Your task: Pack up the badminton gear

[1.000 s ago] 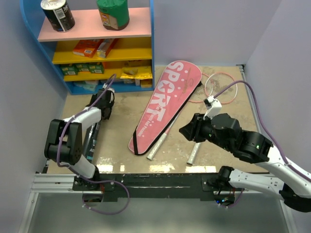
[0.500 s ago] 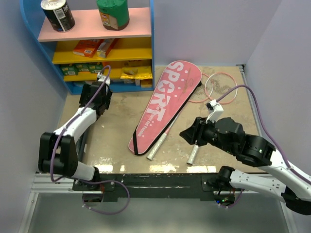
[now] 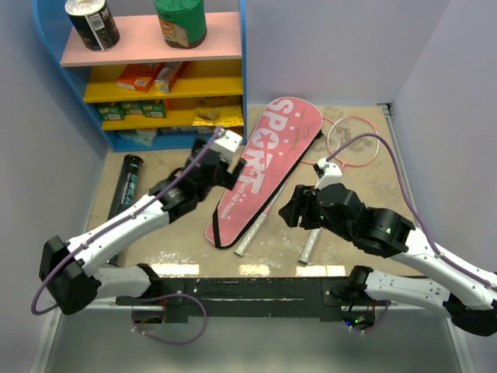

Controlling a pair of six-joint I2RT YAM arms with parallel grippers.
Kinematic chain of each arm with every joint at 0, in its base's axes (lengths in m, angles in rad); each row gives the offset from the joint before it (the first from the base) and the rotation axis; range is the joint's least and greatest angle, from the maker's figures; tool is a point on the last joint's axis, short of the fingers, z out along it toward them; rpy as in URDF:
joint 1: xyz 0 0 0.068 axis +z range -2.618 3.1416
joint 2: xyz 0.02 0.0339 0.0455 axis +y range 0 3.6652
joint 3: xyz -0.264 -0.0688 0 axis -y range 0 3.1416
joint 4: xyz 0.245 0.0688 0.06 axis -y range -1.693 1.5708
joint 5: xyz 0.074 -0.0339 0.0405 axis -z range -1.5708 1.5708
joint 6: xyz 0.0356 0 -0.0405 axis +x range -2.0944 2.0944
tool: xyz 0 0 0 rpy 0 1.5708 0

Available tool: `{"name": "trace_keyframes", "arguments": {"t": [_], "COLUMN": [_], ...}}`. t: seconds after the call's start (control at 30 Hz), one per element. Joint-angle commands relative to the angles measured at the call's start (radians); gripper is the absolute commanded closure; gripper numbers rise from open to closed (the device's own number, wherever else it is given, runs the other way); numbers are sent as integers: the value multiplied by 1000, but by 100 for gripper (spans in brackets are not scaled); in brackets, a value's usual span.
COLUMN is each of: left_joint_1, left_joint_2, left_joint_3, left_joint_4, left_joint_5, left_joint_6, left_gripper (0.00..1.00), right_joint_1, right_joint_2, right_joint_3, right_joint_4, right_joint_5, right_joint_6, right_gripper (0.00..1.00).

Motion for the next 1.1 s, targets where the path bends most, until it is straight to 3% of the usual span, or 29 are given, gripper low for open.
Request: {"name": "trace_keyframes", "arguments": {"t": [0.0,0.13,0.3,0.43,0.67,1.07], "left_joint_1": [-242,-333,-331,-308,-230,-206], "left_joint_2": [128,396,565,672,713,740], "left_joint_3": [87,190,264,319,304,211], "left_joint_4": [-48,-75,-52,-21,45,126], "left_joint_5": [-18,-104,-96,-87,22,125], "left_joint_6": [-124,-99,-98,-82,-82,-113], "left_gripper": [0,0,0,0,1,8], "right_joint_1": [-19,-91,-291,-356,-372,-375], "right_joint_2": [12,11,-46,-64,-63,-44], "right_joint_3": [-4,-26,-96,-139,-199,-230], "right_joint_4": [-3,-19,-17,-10,15,47], "right_joint_5": [115,133,86,89,64,40], "right_joint_6": [35,44,6,-5,6,15], "right_gripper": [37,37,37,39,48,53]}}
